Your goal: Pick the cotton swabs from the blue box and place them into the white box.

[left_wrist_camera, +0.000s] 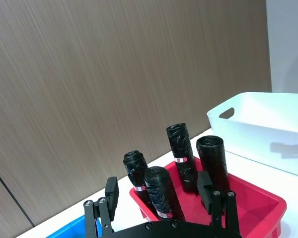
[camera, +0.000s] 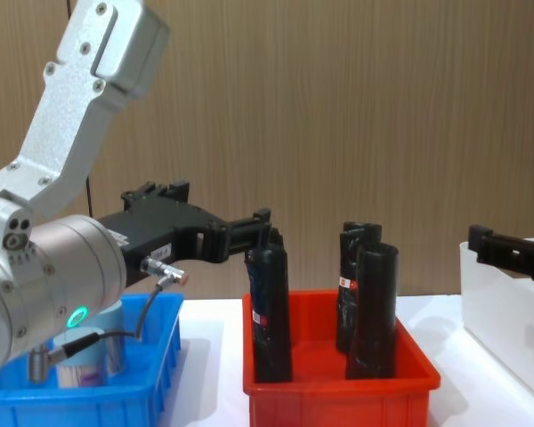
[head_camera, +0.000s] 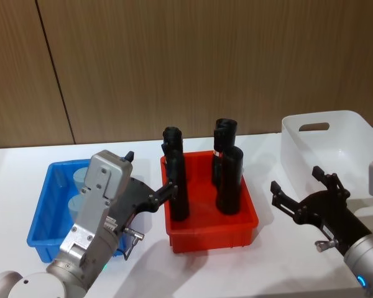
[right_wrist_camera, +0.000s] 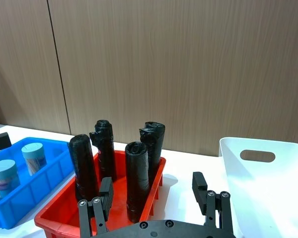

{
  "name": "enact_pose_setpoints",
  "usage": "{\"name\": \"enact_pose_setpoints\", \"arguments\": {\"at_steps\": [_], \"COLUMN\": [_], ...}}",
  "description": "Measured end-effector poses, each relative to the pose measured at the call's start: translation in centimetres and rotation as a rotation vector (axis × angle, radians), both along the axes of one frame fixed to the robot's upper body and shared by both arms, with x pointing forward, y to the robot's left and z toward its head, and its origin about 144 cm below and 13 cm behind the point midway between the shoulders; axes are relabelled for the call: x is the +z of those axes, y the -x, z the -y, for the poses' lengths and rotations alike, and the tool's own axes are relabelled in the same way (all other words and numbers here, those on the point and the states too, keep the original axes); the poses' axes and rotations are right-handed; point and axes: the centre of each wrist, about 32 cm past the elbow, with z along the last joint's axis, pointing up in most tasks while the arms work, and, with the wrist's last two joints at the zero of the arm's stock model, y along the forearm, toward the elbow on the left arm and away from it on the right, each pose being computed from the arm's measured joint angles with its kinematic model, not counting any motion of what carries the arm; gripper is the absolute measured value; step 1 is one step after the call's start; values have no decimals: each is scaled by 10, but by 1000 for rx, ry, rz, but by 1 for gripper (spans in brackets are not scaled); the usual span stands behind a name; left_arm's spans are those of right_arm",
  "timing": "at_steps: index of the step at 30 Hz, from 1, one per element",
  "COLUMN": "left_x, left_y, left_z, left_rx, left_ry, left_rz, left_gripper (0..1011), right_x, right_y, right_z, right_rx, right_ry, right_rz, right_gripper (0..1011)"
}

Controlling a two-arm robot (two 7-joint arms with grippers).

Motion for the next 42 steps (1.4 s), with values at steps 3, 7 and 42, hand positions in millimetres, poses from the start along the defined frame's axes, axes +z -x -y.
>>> {"name": "enact_pose_setpoints", "arguments": {"at_steps": [3,7,42], "left_x": [0,0,0], "left_y": [0,0,0], "left_z": [0,0,0], "left_rx": [0,0,0], "left_ry": [0,0,0], "left_rz": [0,0,-1], "left_gripper": [1004,1004,1004], "right_x": [0,0,0], "right_y": [0,0,0], "right_z": [0,0,0], "right_rx": [0,0,0], "right_ry": [0,0,0], "right_rz": [0,0,0], "right_gripper": [1002,1002,1002]}}
